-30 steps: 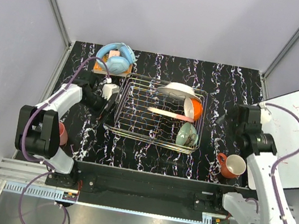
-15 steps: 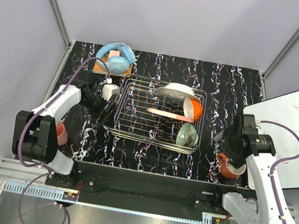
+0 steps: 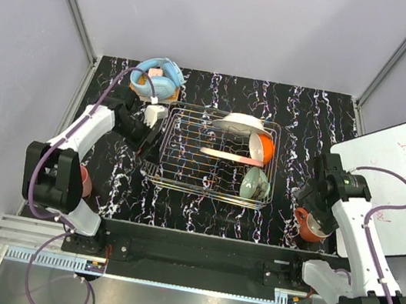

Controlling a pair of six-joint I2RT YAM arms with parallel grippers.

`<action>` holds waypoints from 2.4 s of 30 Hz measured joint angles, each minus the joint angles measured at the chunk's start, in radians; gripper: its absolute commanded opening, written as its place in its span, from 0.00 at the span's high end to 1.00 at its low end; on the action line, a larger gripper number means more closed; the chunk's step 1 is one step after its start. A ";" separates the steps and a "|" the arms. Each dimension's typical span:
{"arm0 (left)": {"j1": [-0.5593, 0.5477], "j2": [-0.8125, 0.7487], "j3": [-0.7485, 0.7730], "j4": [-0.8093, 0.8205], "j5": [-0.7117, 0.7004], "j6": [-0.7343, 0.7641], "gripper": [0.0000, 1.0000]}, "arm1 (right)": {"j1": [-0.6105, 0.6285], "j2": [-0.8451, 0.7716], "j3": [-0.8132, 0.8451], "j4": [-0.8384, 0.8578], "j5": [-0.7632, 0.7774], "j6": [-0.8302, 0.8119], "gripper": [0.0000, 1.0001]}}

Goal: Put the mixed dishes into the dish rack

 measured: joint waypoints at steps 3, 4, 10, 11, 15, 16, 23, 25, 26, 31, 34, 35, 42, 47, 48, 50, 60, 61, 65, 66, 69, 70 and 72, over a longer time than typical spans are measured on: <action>-0.001 0.024 0.070 0.002 0.000 0.001 0.01 | 0.000 0.049 -0.002 0.017 0.017 0.011 0.02; 0.000 0.024 0.089 0.001 0.000 0.002 0.01 | 0.000 0.064 -0.002 0.026 0.023 0.014 0.03; 0.021 0.021 0.151 -0.001 0.000 0.013 0.01 | 0.000 0.170 -0.012 0.097 0.057 0.027 0.16; 0.031 0.019 0.153 -0.004 -0.001 0.013 0.01 | 0.000 0.189 -0.018 0.112 0.064 0.028 0.19; 0.074 0.015 0.167 -0.010 -0.027 -0.001 0.01 | 0.000 0.254 -0.065 0.171 0.071 0.028 0.30; 0.086 0.014 0.172 -0.010 -0.034 -0.006 0.01 | 0.000 0.268 -0.080 0.180 0.071 0.028 0.32; 0.138 -0.015 0.235 -0.024 -0.072 -0.037 0.01 | 0.000 0.304 -0.125 0.259 0.063 0.030 0.78; 0.139 -0.028 0.266 -0.040 -0.073 -0.037 0.01 | 0.000 0.303 -0.130 0.277 0.057 0.025 0.97; 0.139 -0.035 0.281 -0.043 -0.072 -0.039 0.01 | 0.002 0.300 -0.129 0.275 0.076 0.014 1.00; 0.139 -0.047 0.317 -0.054 -0.065 -0.044 0.01 | -0.006 0.226 -0.137 0.221 0.093 -0.002 1.00; 0.139 -0.047 0.319 -0.063 -0.054 -0.045 0.01 | -0.006 0.180 -0.148 0.258 0.064 -0.002 1.00; 0.138 -0.047 0.320 -0.066 -0.051 -0.045 0.01 | -0.006 0.166 -0.148 0.265 0.058 -0.002 1.00; 0.127 -0.045 0.356 -0.080 -0.029 -0.066 0.01 | -0.006 0.030 -0.137 0.328 -0.006 -0.029 1.00; 0.124 -0.019 0.443 -0.101 0.023 -0.114 0.01 | -0.006 -0.069 -0.076 0.427 -0.128 -0.085 1.00; 0.123 -0.013 0.465 -0.102 0.040 -0.124 0.01 | -0.006 -0.101 -0.064 0.460 -0.163 -0.095 1.00; 0.122 -0.002 0.513 -0.111 0.079 -0.143 0.01 | -0.006 -0.166 -0.033 0.518 -0.224 -0.108 1.00; 0.120 0.082 0.711 -0.172 0.359 -0.274 0.01 | -0.006 -0.237 0.049 0.934 -0.640 -0.080 1.00; 0.121 0.085 0.714 -0.174 0.395 -0.290 0.01 | -0.006 -0.216 0.059 0.989 -0.688 -0.064 1.00; 0.145 0.085 0.680 -0.152 0.635 -0.367 0.01 | -0.005 -0.104 0.084 1.252 -0.853 0.028 1.00; 0.155 0.082 0.654 -0.144 0.678 -0.398 0.01 | -0.005 -0.077 0.085 1.313 -0.887 0.052 1.00; 0.173 0.099 0.614 -0.130 0.748 -0.445 0.01 | -0.005 -0.013 0.085 1.459 -0.968 0.126 1.00; 0.176 0.108 0.609 -0.125 0.764 -0.455 0.01 | -0.004 0.003 0.085 1.501 -0.992 0.150 1.00; 0.169 0.111 0.608 -0.119 0.779 -0.468 0.01 | 0.000 0.026 0.085 1.570 -1.034 0.187 1.00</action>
